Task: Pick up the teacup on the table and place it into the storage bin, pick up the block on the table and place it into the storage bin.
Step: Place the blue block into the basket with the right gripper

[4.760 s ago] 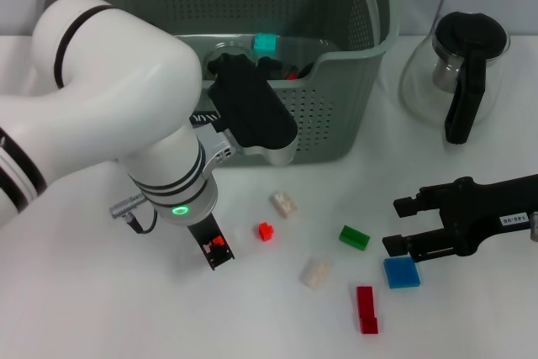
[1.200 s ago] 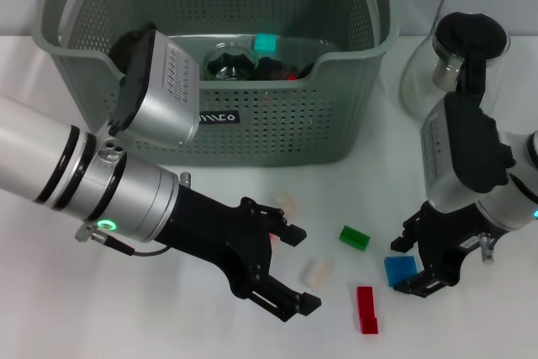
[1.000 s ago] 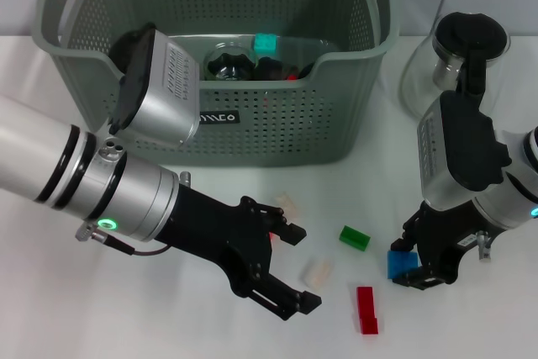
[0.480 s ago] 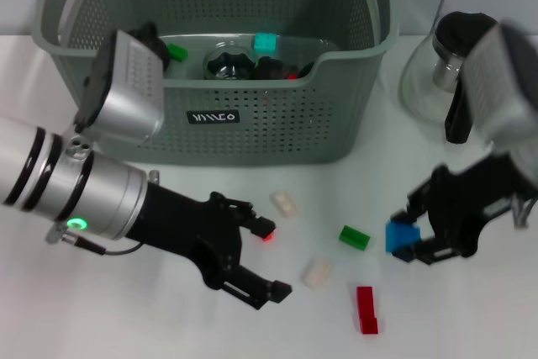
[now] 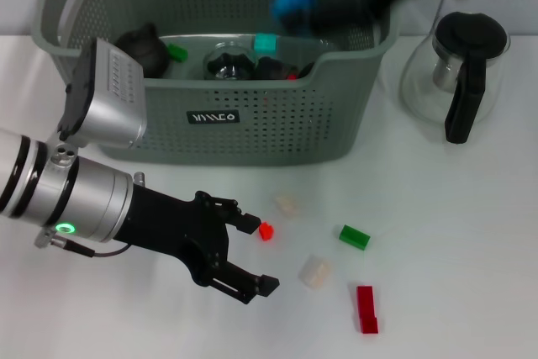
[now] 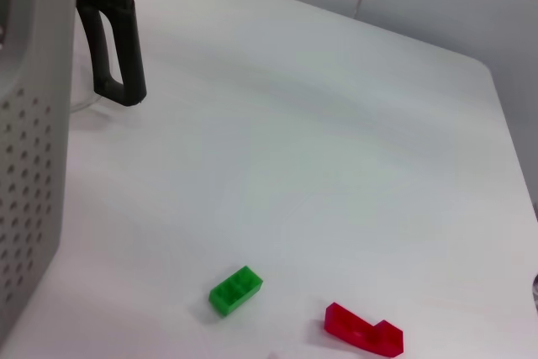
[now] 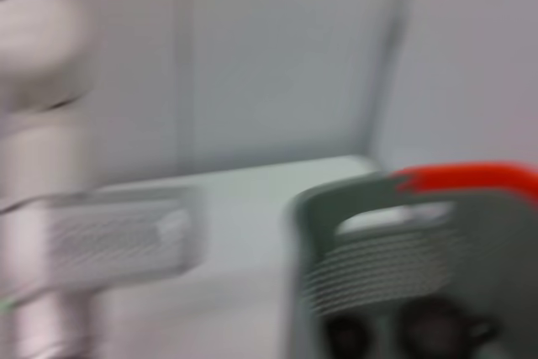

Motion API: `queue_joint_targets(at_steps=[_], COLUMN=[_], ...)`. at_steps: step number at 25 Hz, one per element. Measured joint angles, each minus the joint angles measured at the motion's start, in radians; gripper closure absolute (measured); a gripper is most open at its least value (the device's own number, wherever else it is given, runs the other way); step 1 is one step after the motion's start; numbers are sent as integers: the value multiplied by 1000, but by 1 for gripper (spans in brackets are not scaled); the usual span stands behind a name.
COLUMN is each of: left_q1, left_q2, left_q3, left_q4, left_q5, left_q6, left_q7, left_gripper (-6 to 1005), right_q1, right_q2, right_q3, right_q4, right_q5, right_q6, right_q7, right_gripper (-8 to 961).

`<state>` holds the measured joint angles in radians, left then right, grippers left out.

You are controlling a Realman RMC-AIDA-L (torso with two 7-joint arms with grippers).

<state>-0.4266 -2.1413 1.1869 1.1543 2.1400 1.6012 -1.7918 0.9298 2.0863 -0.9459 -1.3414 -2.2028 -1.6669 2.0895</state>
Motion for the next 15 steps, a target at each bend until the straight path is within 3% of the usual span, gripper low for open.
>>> queue_joint_targets(at_steps=[4, 8, 12, 15], left_q1=[-4, -4, -4, -4], left_q2=[-2, -2, -2, -2], left_q3=[-2, -8, -8, -9], left_q4=[3, 2, 0, 0], left_q5=[0, 0, -1, -5], left_q6=[0, 0, -1, -1], left_q7=[1, 1, 2, 2], left_gripper=[50, 50, 50, 50], right_q1=[83, 101, 95, 64], right_q2=[-15, -17, -17, -17], right_q3=[-6, -15, -34, -32], right_q4=[146, 242, 259, 212], right_q5=[-84, -154, -163, -128], right_q6=[194, 342, 374, 335], right_q7=[7, 1, -6, -14], right_gripper=[484, 477, 470, 323])
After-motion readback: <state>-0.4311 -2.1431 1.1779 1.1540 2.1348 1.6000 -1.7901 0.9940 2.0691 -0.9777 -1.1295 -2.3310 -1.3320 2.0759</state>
